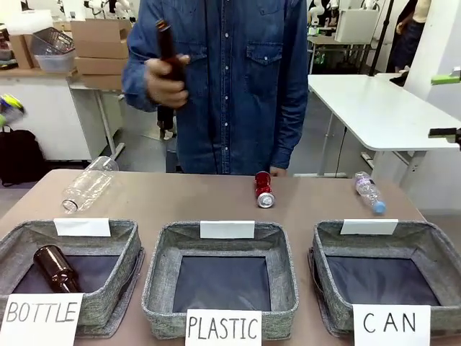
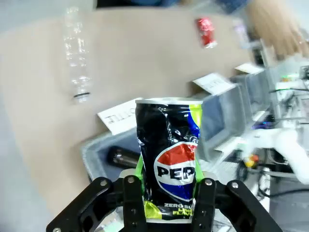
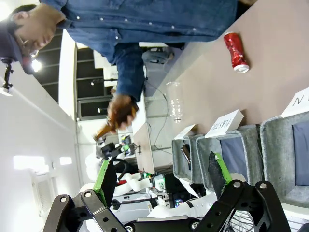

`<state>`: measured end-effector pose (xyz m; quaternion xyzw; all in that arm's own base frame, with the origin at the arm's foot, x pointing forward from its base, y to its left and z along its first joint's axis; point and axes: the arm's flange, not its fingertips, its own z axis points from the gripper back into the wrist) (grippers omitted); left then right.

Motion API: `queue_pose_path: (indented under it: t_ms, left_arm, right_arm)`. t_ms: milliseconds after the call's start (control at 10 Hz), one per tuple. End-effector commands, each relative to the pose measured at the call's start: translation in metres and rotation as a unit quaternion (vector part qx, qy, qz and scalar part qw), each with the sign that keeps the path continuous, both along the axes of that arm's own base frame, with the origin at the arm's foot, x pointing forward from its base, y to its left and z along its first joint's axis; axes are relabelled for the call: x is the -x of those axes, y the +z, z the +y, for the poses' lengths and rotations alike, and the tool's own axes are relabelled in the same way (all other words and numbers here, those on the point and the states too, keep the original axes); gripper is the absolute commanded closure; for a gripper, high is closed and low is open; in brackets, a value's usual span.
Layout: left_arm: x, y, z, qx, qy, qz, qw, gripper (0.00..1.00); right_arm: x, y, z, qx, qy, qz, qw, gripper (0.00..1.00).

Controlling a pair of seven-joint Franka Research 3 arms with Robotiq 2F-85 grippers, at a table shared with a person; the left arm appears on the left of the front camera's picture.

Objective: Sort the can waste into the basket.
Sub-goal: Pick up the can waste from the table and place it in the right Fabric basket.

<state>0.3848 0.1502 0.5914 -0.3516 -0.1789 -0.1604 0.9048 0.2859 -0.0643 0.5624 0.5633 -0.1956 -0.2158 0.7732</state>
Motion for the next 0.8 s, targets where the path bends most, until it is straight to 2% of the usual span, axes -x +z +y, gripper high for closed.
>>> queue_pose_path:
  t_ms: [0, 100, 300, 400, 500, 600, 700]
  left_arm:
    - [0.016, 0.008, 0.047, 0.137, -0.044, -0.027, 0.989, 1.00]
    - [0.039, 0.006, 0.064, 0.168, -0.055, -0.047, 0.983, 1.00]
    - [0.071, -0.002, 0.080, 0.187, -0.018, -0.065, 0.980, 1.00]
    - [0.081, -0.002, 0.085, 0.204, -0.024, -0.077, 0.976, 1.00]
    - [0.085, -0.003, 0.085, 0.209, -0.019, -0.077, 0.975, 1.00]
    - [0.082, -0.005, 0.082, 0.212, -0.013, -0.060, 0.975, 1.00]
    - [0.087, -0.003, 0.093, 0.198, -0.015, -0.064, 0.978, 1.00]
  right_arm:
    - [-0.003, 0.001, 0.002, -0.005, 0.002, -0.013, 1.000, 0.00]
    - [-0.003, 0.001, 0.002, -0.005, 0.002, -0.013, 1.000, 0.00]
    - [-0.003, 0.001, 0.002, -0.005, 0.002, -0.013, 1.000, 0.00]
    - [-0.003, 0.001, 0.002, -0.005, 0.002, -0.013, 1.000, 0.00]
    - [-0.003, 0.001, 0.002, -0.005, 0.002, -0.013, 1.000, 0.00]
    - [-0.003, 0.001, 0.002, -0.005, 0.002, -0.013, 1.000, 0.00]
    - [-0.003, 0.001, 0.002, -0.005, 0.002, -0.013, 1.000, 0.00]
